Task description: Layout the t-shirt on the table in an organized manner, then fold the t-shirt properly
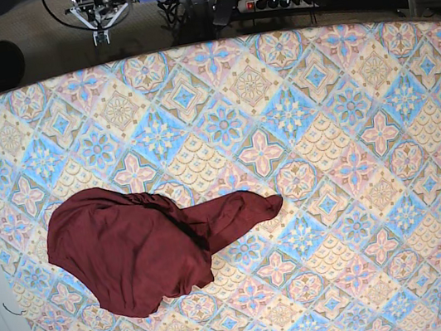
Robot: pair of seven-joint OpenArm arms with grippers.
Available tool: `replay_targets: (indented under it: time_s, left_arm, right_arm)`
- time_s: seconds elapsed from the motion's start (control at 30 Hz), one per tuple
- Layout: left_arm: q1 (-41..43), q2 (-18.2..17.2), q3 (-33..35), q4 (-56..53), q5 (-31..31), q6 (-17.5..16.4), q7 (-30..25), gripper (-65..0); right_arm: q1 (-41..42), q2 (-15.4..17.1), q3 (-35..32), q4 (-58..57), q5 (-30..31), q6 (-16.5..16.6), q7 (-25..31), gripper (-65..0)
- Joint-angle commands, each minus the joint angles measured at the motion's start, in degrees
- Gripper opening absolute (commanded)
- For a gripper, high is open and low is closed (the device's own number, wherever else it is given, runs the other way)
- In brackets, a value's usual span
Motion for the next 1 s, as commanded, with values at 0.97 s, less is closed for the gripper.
replay_targets:
  time_s: [0.97]
  left_arm:
    - [35.6,-9.3,-0.3,78.1,-0.1,0.4,16.9,-65.0]
  right_arm:
    - [-32.5,8.7,14.1,59.8,17.0,-0.6,-11.3,-65.0]
